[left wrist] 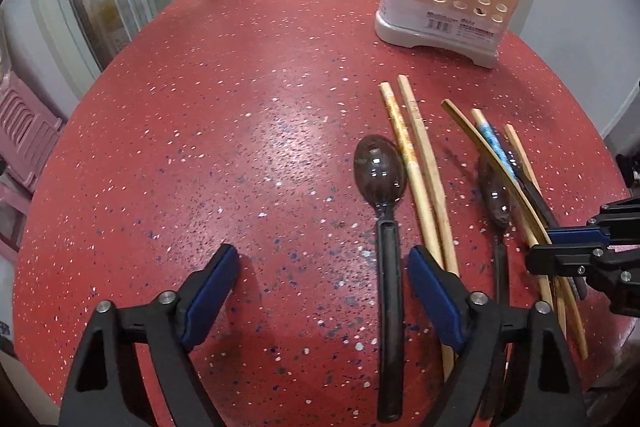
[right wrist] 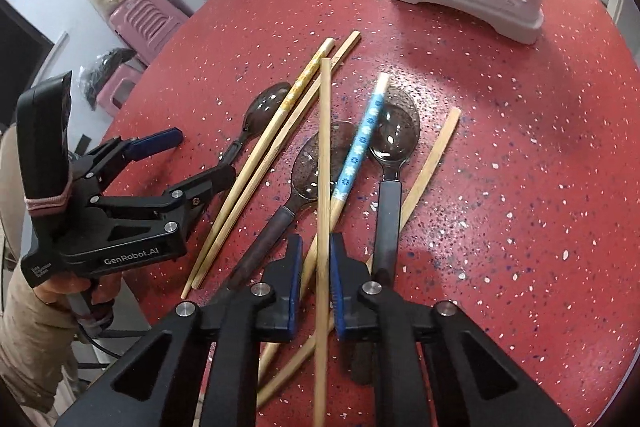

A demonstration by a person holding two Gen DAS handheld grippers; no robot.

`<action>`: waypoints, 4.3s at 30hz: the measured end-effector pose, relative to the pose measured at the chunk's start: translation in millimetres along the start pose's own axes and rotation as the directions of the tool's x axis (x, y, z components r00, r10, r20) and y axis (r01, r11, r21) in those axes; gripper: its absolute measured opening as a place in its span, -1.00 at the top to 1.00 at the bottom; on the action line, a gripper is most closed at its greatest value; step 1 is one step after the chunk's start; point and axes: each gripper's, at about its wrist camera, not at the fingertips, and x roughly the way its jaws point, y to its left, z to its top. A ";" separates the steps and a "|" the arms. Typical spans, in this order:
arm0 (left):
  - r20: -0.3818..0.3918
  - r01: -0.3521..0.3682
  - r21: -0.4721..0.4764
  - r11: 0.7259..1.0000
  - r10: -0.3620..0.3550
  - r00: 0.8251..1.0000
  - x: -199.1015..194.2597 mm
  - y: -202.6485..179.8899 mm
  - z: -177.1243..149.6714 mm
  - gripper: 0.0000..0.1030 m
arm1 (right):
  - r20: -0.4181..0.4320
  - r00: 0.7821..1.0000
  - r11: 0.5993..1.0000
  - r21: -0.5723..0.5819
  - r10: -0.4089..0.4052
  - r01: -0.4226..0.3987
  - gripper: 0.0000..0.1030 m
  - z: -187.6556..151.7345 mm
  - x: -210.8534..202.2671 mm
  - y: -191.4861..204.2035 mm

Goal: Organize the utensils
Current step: 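Grasp a wooden chopstick with the right tool while the left tool grasps a dark spoon, then lift the chopstick and spoon and carry them over the utensil holder, then open both tools to drop the chopstick and spoon into the holder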

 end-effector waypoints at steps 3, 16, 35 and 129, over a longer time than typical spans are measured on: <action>-0.007 0.006 0.014 1.000 -0.006 1.000 0.1 -4.9 3.4 -0.91 | 0.007 1.000 1.000 0.005 0.004 -0.004 0.81 -2.1 -3.3 -3.1; -0.037 0.064 0.093 0.994 -0.061 0.997 -4.4 -27.2 13.5 0.27 | 0.013 0.999 0.999 -0.006 0.035 -0.035 0.82 -3.4 -10.3 -11.2; 0.101 0.117 -0.065 0.991 -0.110 0.989 -41.0 7.6 12.4 0.28 | 0.134 0.987 0.996 -0.012 0.092 -0.091 0.88 3.8 -43.6 -17.5; 0.500 -0.021 -0.079 0.997 0.058 0.864 -8.9 -41.4 228.6 0.27 | 0.664 0.728 0.961 -0.052 -0.171 0.272 0.15 168.5 -108.7 -94.9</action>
